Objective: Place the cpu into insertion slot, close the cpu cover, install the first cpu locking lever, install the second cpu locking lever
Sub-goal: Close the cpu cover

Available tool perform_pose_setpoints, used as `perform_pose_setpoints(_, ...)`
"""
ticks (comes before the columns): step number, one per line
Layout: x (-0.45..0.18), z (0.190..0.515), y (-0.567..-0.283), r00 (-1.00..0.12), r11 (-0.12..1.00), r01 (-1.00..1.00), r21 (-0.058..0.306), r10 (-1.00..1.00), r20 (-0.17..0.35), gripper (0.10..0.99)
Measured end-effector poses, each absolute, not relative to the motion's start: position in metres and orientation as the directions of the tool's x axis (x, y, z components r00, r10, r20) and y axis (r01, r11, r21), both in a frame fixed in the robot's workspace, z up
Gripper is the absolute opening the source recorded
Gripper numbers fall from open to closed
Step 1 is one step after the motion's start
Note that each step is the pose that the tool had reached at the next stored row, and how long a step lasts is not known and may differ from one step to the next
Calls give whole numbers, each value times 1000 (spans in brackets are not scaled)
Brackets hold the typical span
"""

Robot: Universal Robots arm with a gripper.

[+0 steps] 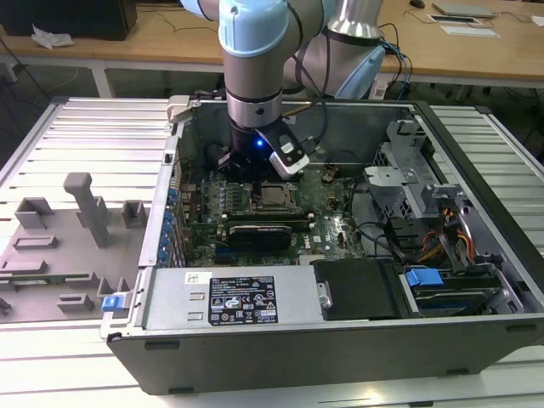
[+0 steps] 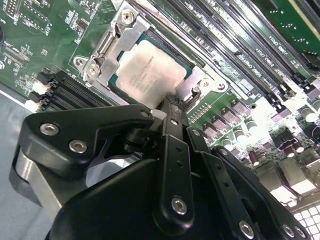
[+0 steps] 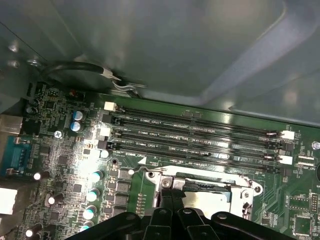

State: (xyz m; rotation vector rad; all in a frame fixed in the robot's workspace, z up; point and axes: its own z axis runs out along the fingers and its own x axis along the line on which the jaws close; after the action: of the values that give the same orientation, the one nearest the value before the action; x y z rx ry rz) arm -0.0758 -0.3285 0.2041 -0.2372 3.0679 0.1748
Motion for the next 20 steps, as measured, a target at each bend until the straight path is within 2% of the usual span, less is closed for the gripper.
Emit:
perform_pose_setpoints(12, -73, 222, -329, -986, 982, -156, 107, -150, -67, 106)
perform_pose_setpoints(20, -70, 229, -334, -988, 984, -152, 95, -151, -24, 106)
